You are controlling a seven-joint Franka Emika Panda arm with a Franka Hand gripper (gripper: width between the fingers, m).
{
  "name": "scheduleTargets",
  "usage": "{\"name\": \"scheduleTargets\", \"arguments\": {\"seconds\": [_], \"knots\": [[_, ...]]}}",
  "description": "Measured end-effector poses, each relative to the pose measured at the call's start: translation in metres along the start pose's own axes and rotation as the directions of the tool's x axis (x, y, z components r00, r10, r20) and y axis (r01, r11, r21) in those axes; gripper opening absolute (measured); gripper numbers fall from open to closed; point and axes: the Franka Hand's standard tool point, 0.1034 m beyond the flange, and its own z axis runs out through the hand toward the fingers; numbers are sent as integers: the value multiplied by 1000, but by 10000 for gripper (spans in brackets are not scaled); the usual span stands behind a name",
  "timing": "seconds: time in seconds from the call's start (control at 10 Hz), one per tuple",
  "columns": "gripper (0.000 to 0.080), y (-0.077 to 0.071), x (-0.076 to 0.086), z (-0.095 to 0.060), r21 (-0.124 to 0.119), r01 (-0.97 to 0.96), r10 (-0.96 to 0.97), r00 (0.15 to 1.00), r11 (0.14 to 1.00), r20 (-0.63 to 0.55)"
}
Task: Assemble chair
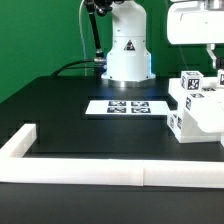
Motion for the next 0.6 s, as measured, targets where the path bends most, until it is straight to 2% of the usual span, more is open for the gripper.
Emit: {"name": "scheduleTargets", "arguments": {"seconds": [0.1, 0.2, 0.3, 0.4, 0.5, 0.6], "knots": [[6, 0, 0, 0, 0, -40, 40, 999, 999, 0], [112, 0, 0, 0, 0, -30, 30, 1000, 1000, 0], [288, -1, -1, 0, 0, -29, 29, 1000, 1000, 0], [288, -2, -2, 0, -5, 28, -28, 1000, 1000, -3], [489, -3, -4, 1, -7, 58, -58, 998, 998, -2], [596, -4, -7, 3, -15, 175, -175, 985, 984, -2]]}}
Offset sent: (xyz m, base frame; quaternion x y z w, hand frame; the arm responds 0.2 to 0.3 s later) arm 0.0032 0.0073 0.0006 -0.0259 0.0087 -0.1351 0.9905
